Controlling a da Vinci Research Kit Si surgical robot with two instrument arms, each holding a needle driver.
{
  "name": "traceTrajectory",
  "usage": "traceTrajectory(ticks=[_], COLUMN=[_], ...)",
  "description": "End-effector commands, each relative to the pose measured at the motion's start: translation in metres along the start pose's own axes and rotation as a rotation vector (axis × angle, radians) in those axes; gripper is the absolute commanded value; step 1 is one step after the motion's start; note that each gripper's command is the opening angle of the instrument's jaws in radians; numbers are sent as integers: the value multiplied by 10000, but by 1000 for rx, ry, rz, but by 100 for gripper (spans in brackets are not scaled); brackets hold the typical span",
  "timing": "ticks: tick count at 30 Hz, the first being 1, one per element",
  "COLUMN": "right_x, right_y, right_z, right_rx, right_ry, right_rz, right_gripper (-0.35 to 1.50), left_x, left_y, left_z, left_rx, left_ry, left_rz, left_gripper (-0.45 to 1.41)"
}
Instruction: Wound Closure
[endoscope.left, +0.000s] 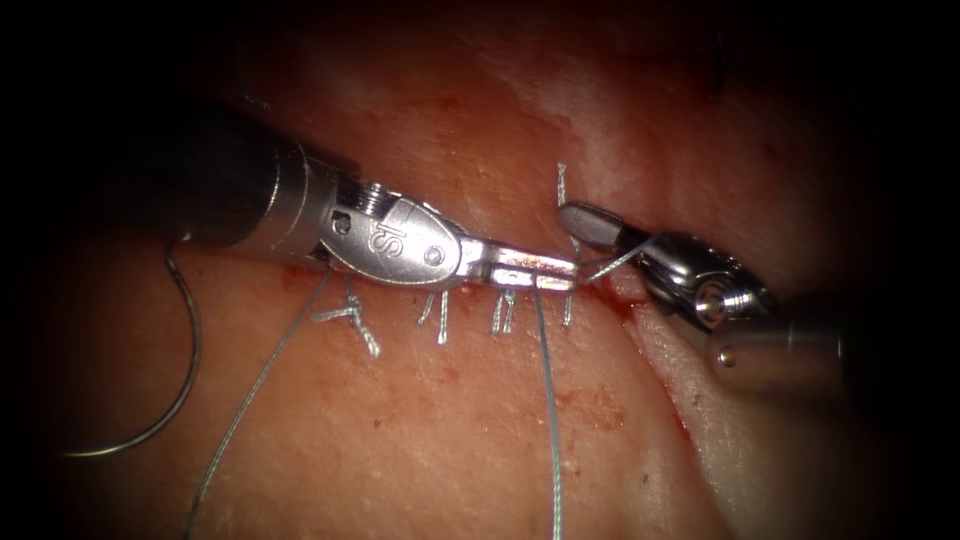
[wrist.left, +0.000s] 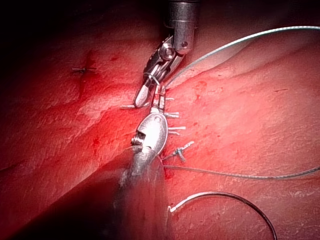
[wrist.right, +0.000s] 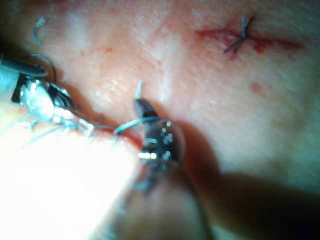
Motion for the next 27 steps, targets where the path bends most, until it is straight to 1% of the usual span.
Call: traceTrajectory(ticks=[1, 5, 9, 12, 13, 20, 22, 23, 27], right_x=[-6, -3, -2, -8, -13, -34, -40, -45, -51], right_y=[-6, -31, -43, -50, -55, -73, -76, -77, -79], right_z=[-1, -31, -46, -51, -52, -54, -54, -54, -56], right_rx=[10, 19, 26, 40, 58, 113, 122, 133, 158], right_ry=[3, 11, 18, 10, 4, -33, -47, -57, -84], right_rz=[-14, -67, -96, -116, -123, -158, -163, -167, -174], right_gripper=[-35, -35, -35, -35, -35, -35, -35, -35, -35], left_x=[-4, -2, -7, -12, -15, -26, -30, -34, -44], left_y=[-8, -34, -45, -55, -65, -109, -124, -139, -174], left_z=[2, -22, -33, -36, -36, -30, -28, -27, -28], left_rx=[4, 33, 40, 44, 46, 60, 68, 76, 109], left_ry=[-2, -21, -44, -52, -59, -75, -78, -82, -97], left_rz=[-3, -16, -15, -16, -17, -23, -24, -26, -34], left_gripper=[-45, -45, -45, -45, -45, -45, -45, -45, -45])
